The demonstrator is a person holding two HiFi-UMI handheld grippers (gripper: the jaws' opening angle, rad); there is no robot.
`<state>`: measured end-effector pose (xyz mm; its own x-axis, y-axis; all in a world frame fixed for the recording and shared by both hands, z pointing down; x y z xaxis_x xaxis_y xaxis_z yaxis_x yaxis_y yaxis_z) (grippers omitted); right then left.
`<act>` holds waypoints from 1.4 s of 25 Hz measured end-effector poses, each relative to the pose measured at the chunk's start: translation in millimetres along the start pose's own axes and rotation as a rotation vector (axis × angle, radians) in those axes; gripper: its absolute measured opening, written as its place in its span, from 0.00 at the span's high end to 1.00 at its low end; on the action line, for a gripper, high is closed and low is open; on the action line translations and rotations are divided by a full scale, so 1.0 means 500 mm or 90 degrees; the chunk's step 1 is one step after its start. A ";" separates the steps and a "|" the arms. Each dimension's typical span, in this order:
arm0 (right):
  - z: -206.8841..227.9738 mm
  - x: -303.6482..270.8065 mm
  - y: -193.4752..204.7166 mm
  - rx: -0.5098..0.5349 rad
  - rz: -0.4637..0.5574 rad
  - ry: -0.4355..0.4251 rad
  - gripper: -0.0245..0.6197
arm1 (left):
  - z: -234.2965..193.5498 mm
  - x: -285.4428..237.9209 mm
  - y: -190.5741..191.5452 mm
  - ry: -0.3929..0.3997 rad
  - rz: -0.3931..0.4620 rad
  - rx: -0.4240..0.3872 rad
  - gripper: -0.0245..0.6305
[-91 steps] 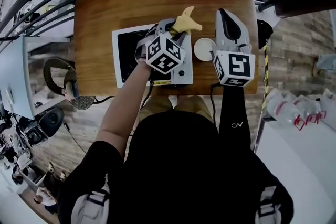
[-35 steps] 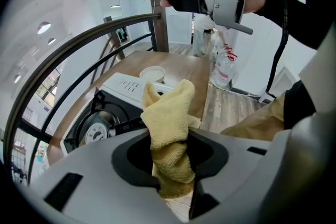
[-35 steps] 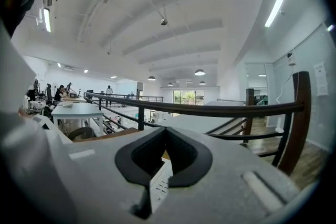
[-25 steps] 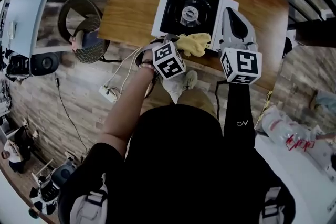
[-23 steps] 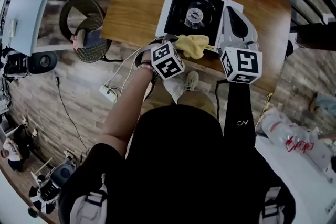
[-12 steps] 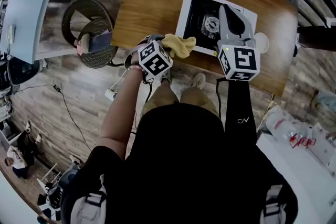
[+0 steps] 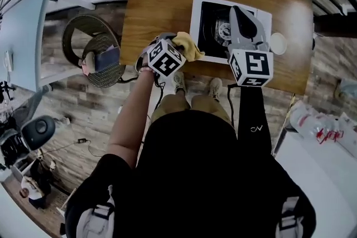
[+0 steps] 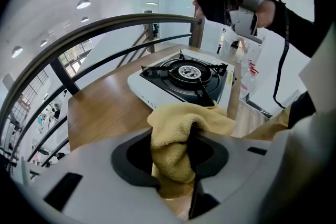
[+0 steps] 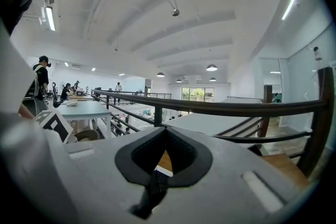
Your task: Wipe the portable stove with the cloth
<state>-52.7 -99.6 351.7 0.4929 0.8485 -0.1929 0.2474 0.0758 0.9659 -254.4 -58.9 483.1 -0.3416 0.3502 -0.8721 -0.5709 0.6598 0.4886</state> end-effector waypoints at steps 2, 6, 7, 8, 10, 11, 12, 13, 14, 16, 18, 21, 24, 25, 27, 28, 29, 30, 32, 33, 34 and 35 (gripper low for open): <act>0.005 0.002 -0.001 -0.001 -0.004 0.014 0.96 | -0.016 -0.012 -0.024 -0.001 0.016 -0.003 0.75; 0.025 0.008 0.003 -0.003 -0.015 0.044 0.96 | -0.059 -0.047 -0.071 0.000 0.042 0.012 0.75; 0.031 0.012 0.004 -0.002 -0.018 0.052 0.96 | -0.070 -0.056 -0.084 -0.001 0.047 0.016 0.75; 0.037 0.016 0.007 -0.002 -0.022 0.060 0.96 | -0.081 -0.064 -0.096 -0.003 0.052 0.018 0.75; 0.046 0.024 0.011 -0.003 -0.030 0.075 0.96 | -0.102 -0.076 -0.119 -0.009 0.058 0.017 0.75; 0.049 0.028 0.013 -0.004 -0.034 0.082 0.96 | -0.111 -0.081 -0.129 -0.011 0.061 0.015 0.75; 0.052 0.032 0.015 -0.004 -0.038 0.089 0.96 | -0.120 -0.086 -0.139 -0.014 0.064 0.013 0.75; 0.055 0.035 0.016 -0.004 -0.042 0.096 0.96 | -0.130 -0.089 -0.149 -0.017 0.066 0.011 0.75; 0.058 0.037 0.017 -0.005 -0.045 0.103 0.96 | -0.140 -0.094 -0.159 -0.021 0.067 0.012 0.75; 0.065 0.040 0.019 -0.005 -0.051 0.115 0.96 | -0.162 -0.105 -0.177 -0.030 0.069 0.020 0.75; 0.072 0.042 0.020 -0.004 -0.055 0.124 0.96 | -0.182 -0.115 -0.192 -0.043 0.072 0.037 0.75; 0.083 0.044 0.019 -0.004 -0.058 0.134 0.96 | -0.224 -0.114 -0.196 -0.095 0.043 0.088 0.75; 0.092 0.039 0.011 -0.004 -0.054 0.138 0.96 | -0.268 -0.100 -0.200 -0.119 0.045 0.142 0.75; 0.093 0.035 0.008 -0.002 -0.053 0.137 0.96 | -0.272 -0.096 -0.208 -0.111 0.065 0.137 0.75; 0.094 0.027 0.005 0.003 -0.050 0.134 0.96 | -0.273 -0.091 -0.217 -0.104 0.077 0.117 0.75; 0.094 0.024 0.005 0.004 -0.048 0.132 0.96 | -0.270 -0.089 -0.218 -0.102 0.076 0.108 0.75; 0.094 0.023 0.006 0.002 -0.046 0.132 0.96 | -0.265 -0.087 -0.220 -0.099 0.074 0.100 0.75; 0.096 0.023 0.008 0.000 -0.043 0.132 0.96 | -0.257 -0.084 -0.222 -0.095 0.072 0.092 0.75; 0.105 0.025 0.009 -0.005 -0.035 0.132 0.96 | -0.241 -0.082 -0.235 -0.090 0.074 0.072 0.75; 0.111 0.025 0.010 -0.007 -0.031 0.130 0.96 | -0.235 -0.083 -0.245 -0.091 0.074 0.062 0.75; 0.118 0.026 0.011 -0.007 -0.029 0.127 0.96 | -0.229 -0.084 -0.256 -0.094 0.074 0.053 0.75; 0.126 0.027 0.012 -0.007 -0.026 0.122 0.96 | -0.222 -0.086 -0.266 -0.099 0.073 0.047 0.75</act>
<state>7.9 -120.4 343.9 0.3137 0.9289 -0.1970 0.2543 0.1178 0.9599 -246.6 -235.8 458.4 -0.2782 0.5201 -0.8075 -0.4774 0.6546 0.5861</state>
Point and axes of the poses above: the fingertips, and each gripper's own axes: x backward along the fingers, z to its right, y out of its underside, the point moved 9 cm from there along x, backward along the fingers, and after that the axes turned 8 degrees about x, right-handed, at the moved point
